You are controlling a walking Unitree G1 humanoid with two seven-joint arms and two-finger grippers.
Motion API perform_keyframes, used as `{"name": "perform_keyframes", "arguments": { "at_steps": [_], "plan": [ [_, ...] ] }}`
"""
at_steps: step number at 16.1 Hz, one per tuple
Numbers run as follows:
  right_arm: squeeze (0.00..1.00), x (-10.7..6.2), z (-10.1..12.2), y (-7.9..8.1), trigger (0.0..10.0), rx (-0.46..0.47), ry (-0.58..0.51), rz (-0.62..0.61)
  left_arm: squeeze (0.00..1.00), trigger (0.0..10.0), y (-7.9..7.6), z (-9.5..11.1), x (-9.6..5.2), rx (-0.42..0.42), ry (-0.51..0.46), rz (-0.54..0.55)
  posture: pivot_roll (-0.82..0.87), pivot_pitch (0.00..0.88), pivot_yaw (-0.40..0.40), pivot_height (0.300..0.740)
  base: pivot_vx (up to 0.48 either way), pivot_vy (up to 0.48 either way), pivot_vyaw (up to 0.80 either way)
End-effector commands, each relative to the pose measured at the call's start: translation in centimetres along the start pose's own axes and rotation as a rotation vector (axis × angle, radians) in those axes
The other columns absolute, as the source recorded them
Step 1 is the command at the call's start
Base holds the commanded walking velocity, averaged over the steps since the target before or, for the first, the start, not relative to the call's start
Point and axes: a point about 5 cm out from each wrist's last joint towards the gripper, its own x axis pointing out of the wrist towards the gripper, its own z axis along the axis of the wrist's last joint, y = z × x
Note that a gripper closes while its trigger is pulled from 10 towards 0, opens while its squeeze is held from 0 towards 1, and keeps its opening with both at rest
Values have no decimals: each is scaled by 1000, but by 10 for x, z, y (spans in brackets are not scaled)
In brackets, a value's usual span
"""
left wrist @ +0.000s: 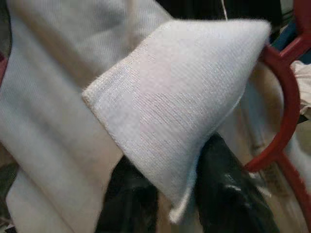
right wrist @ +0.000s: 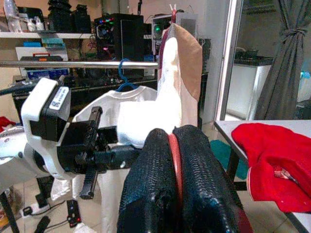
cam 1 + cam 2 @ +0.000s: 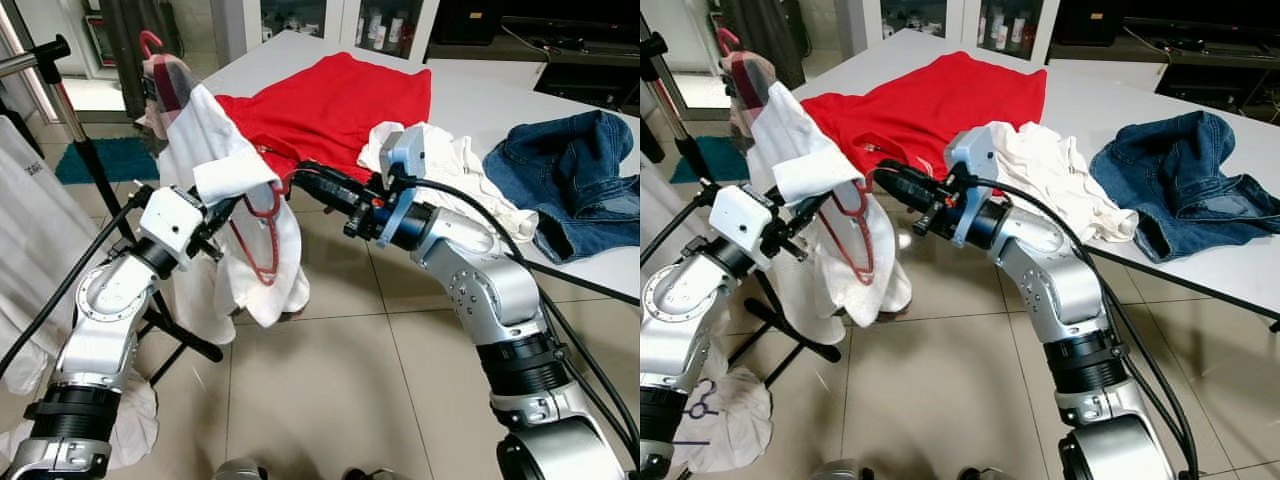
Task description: Hang hanger
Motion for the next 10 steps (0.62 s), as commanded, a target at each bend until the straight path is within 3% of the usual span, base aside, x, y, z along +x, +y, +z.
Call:
{"name": "perform_keyframes", "arguments": {
  "at_steps": [1,5,8,10],
  "plan": [
    [47,0,7,2,0,-32,-8,22,0,0,-3,7,4,8,-37,-27,89,0,-57,740,0,0,0],
    [47,1,3,1,0,-41,17,10,0,0,-4,11,5,-29,-66,-34,91,0,-54,740,0,0,0],
    [47,0,-15,-9,0,-94,154,-70,0,0,-2,17,6,-49,-103,-22,92,0,-52,740,0,0,0],
    [51,-2,-23,-7,0,-143,210,-49,0,0,1,18,7,-47,-108,-7,92,0,-51,740,0,0,0]
  ]
}}
